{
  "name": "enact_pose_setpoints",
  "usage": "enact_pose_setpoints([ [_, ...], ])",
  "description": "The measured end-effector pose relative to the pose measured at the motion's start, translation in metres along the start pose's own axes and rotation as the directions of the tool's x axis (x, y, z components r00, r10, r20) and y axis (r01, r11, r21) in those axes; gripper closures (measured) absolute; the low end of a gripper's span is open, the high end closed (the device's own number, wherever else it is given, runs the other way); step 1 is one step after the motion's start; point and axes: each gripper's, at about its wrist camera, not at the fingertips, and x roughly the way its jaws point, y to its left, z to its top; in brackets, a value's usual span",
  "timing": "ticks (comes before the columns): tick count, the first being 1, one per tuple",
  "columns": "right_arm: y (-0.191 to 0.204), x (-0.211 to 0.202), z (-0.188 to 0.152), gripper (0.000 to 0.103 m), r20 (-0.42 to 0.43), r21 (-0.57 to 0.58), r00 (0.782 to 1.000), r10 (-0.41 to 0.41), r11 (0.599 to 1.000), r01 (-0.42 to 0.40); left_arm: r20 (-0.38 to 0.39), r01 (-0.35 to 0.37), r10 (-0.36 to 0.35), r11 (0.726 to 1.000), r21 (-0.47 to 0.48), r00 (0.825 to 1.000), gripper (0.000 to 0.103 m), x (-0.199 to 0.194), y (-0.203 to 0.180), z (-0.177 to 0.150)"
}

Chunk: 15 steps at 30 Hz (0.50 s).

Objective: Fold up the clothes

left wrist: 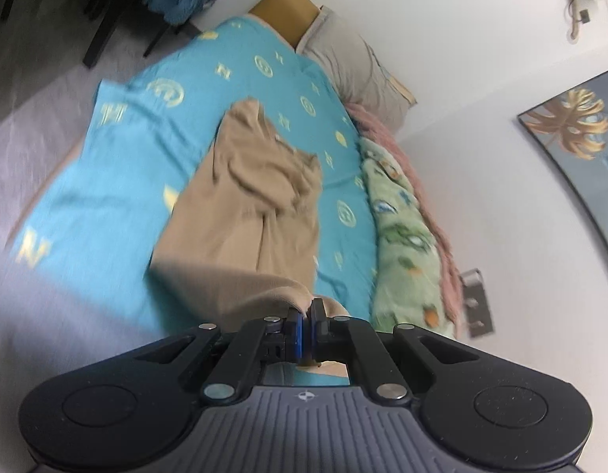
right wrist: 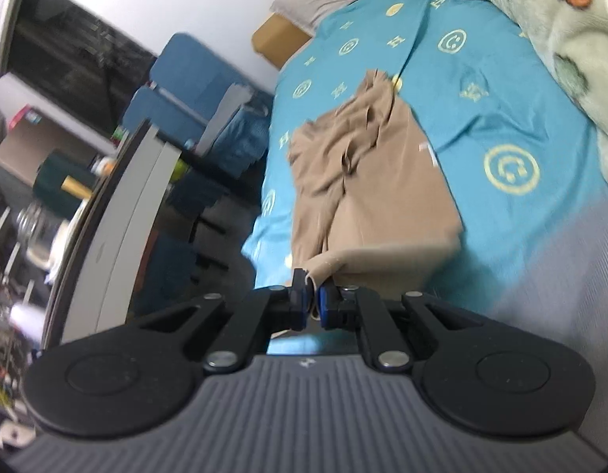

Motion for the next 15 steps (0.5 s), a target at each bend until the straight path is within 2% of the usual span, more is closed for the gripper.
enact_pose_setpoints([
  [3,0.004,0.034,0.03,0.094,0.012,-0.008,1.0,-0.027,1.0,0.027,0.02,-0.074,0.073,0.995,0.063,0.997,0.099,0.039,-0.019,0.038],
  [7,-0.002,0.081,0.065,0.094,0.007,-0.012,0.997,-0.082,0.997,0.082,0.038,-0.163,0.16,0.979,0.123,0.986,0.099,0.099,-0.025,0.078],
  [11,-0.013,0.132,0.094,0.094,-0.002,-0.01,0.991,-0.13,0.991,0.13,0.059,-0.223,0.217,0.967,0.124,0.974,0.099,0.151,-0.013,0.11],
  [15,-0.024,0.182,0.113,0.094,0.01,-0.101,0.977,-0.213,0.972,0.213,0.111,-0.32,0.303,0.924,0.208,0.946,0.099,0.198,0.002,0.127],
])
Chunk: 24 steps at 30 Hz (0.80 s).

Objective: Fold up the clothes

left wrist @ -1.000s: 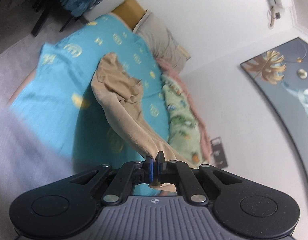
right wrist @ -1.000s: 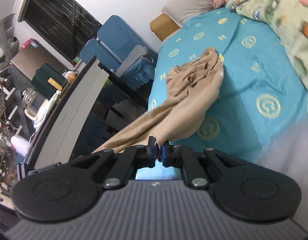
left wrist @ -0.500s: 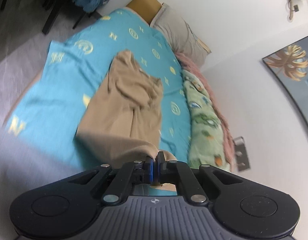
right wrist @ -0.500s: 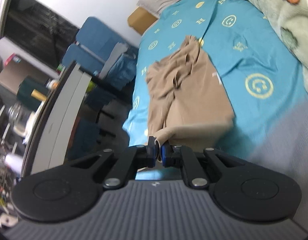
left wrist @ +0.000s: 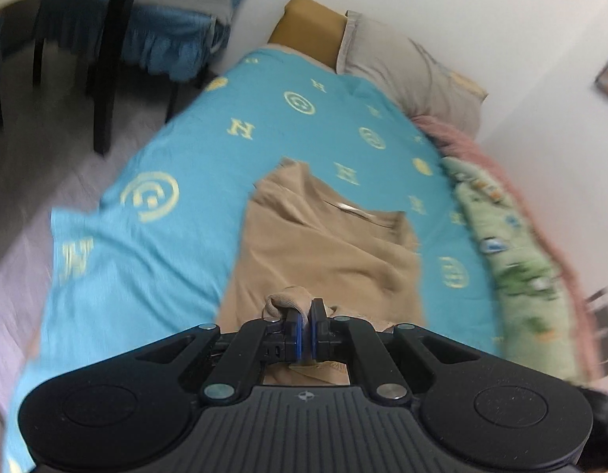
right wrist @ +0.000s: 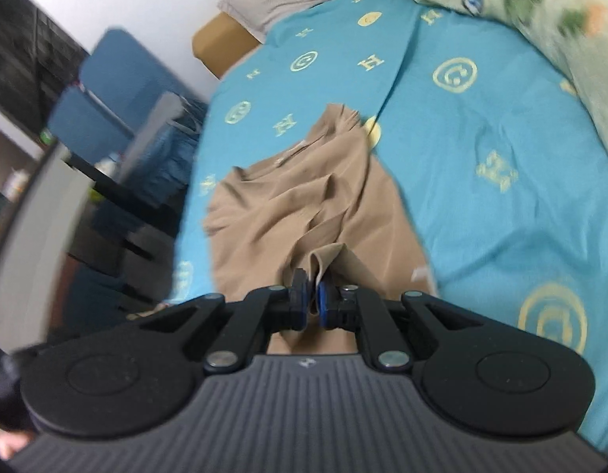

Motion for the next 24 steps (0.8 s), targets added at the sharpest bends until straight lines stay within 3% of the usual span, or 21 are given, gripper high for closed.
enact_pose_setpoints([
  [8,-0.022,0.085,0.011,0.094,-0.061,-0.045,0.996,-0.065,0.997,0.062,-0.046,-0.065,0.07,0.991,0.12,0.996,0.098,0.099,0.015,-0.009],
  [16,-0.021,0.1,0.01,0.094,-0.05,-0.095,0.993,-0.106,0.99,0.101,-0.019,-0.076,0.081,0.977,0.199,0.997,0.095,0.11,0.009,-0.021],
  [19,-0.018,0.095,0.01,0.092,-0.036,-0.109,0.993,-0.112,0.988,0.107,-0.001,-0.084,0.087,0.966,0.246,0.996,0.074,0.1,0.0,-0.024],
  [21,-0.017,0.087,0.011,0.092,-0.012,-0.098,0.996,-0.091,0.991,0.089,0.037,-0.111,0.105,0.96,0.257,0.994,0.034,0.088,-0.009,-0.027],
  [23,-0.013,0.073,0.011,0.092,0.021,-0.107,0.997,-0.079,0.991,0.081,0.101,-0.142,0.117,0.946,0.292,0.988,0.015,0.07,-0.019,-0.032],
  [24,-0.011,0.066,0.011,0.091,0.037,-0.117,0.996,-0.077,0.99,0.081,0.131,-0.15,0.114,0.939,0.31,0.985,0.014,0.06,-0.024,-0.034],
])
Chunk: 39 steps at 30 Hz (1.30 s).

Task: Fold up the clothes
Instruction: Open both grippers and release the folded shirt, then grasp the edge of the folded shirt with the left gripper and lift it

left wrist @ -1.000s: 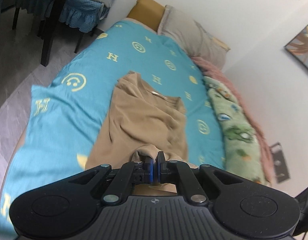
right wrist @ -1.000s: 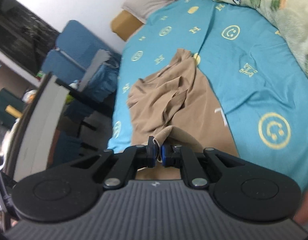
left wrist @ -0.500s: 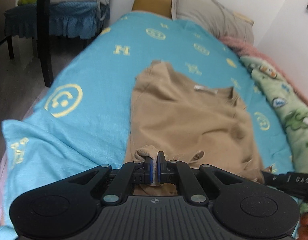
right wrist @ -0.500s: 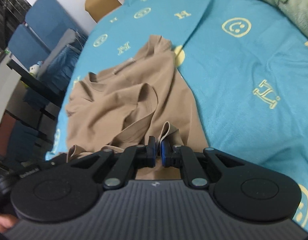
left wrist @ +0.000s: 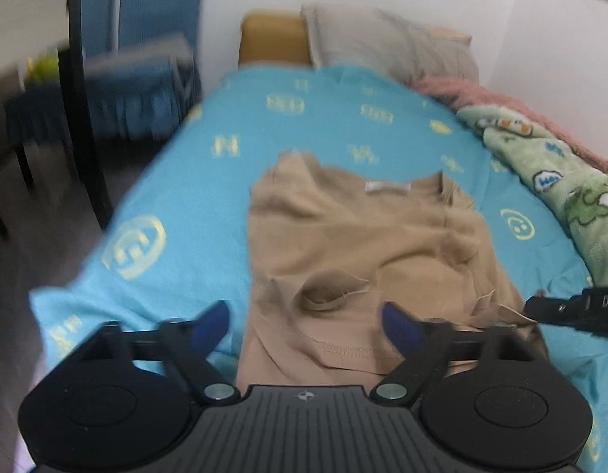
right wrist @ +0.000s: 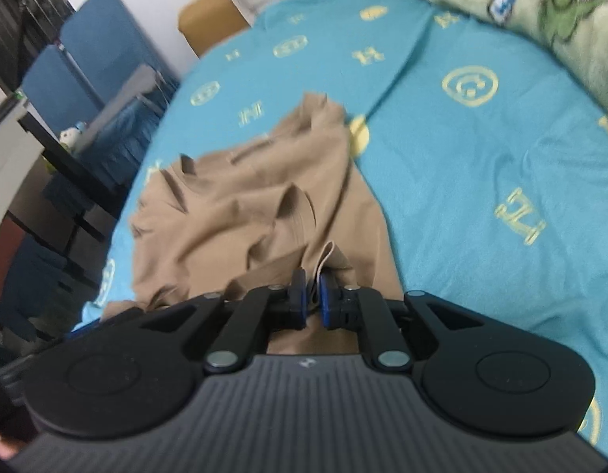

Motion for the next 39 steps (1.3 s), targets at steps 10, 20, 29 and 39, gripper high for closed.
enact_pose_setpoints([
  [10,0.028,-0.093,-0.023,0.017,0.179,-0.148,0.983,0.044,0.989,-0.017,0.133,0.025,-0.04,0.993,0.111,0.99,0.0,-0.101,-0.014,-0.005],
  [20,0.045,-0.169,-0.076,0.017,0.303,-0.249,0.947,0.107,0.968,-0.03,0.21,0.019,-0.036,0.997,0.08,0.977,0.0,-0.175,-0.012,-0.051],
  [29,0.05,-0.162,-0.094,0.017,0.329,-0.272,0.942,0.07,0.962,0.023,0.249,0.031,-0.052,0.996,0.086,0.967,0.0,-0.175,-0.012,-0.071],
  [39,0.052,-0.158,-0.091,0.017,0.35,-0.254,0.933,0.078,0.967,0.015,0.156,-0.009,0.009,1.0,0.001,0.988,0.0,-0.146,0.007,-0.075],
])
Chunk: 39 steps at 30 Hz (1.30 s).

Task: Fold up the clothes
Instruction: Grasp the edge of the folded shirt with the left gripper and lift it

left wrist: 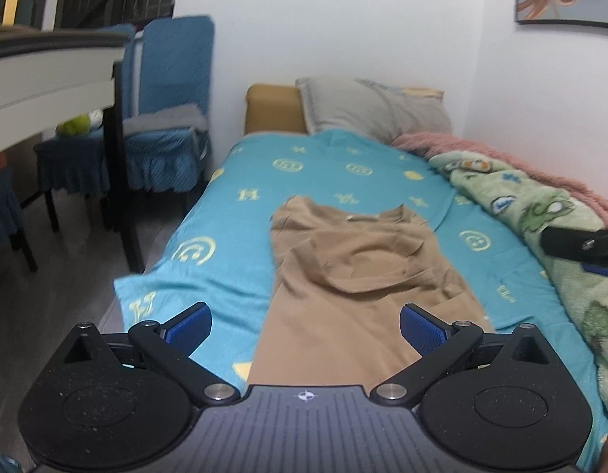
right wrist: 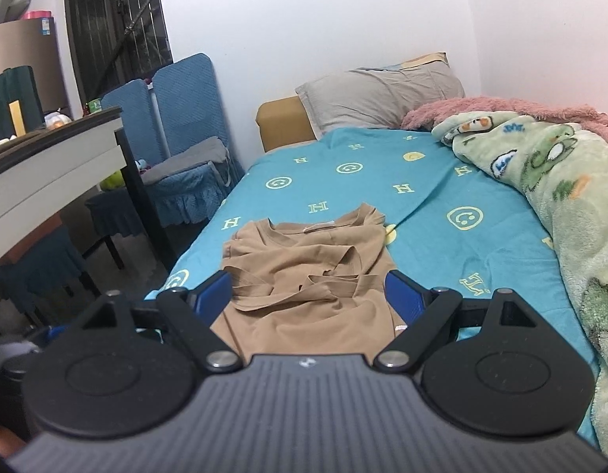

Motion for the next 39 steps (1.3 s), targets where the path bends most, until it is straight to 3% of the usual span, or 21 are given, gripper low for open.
enact_pose_setpoints([
  [12,-0.01,-0.01,0.006,0.017,-0.019,0.025,1.0,-0.007,1.0,0.007,-0.08,-0.091,0.084,0.992,-0.087,0.993,0.0,-0.011,0.0,0.006],
  [21,-0.055,-0.024,0.009,0.017,-0.001,0.177,0.999,0.034,0.984,-0.033,-0.139,-0.139,0.118,0.978,-0.156,0.983,0.0,-0.034,-0.035,0.041],
  [27,-0.081,-0.025,0.005,0.017,-0.015,0.264,0.999,0.036,0.964,-0.031,-0.234,-0.106,0.056,0.972,-0.209,0.971,0.0,-0.021,-0.04,0.036],
  [31,-0.093,-0.016,0.001,0.016,-0.04,0.361,0.995,0.087,0.93,-0.067,-0.333,-0.06,-0.05,0.947,-0.314,0.942,0.0,0.003,-0.021,0.019],
  [34,-0.104,-0.004,-0.007,0.016,-0.09,0.46,0.986,0.144,0.884,-0.087,-0.379,-0.031,-0.138,0.913,-0.407,0.915,0.001,0.021,-0.002,0.003],
  [39,-0.117,0.015,-0.031,0.015,-0.16,0.668,0.954,0.253,0.739,-0.083,-0.449,-0.041,-0.26,0.829,-0.558,0.855,0.003,0.046,0.032,-0.028],
])
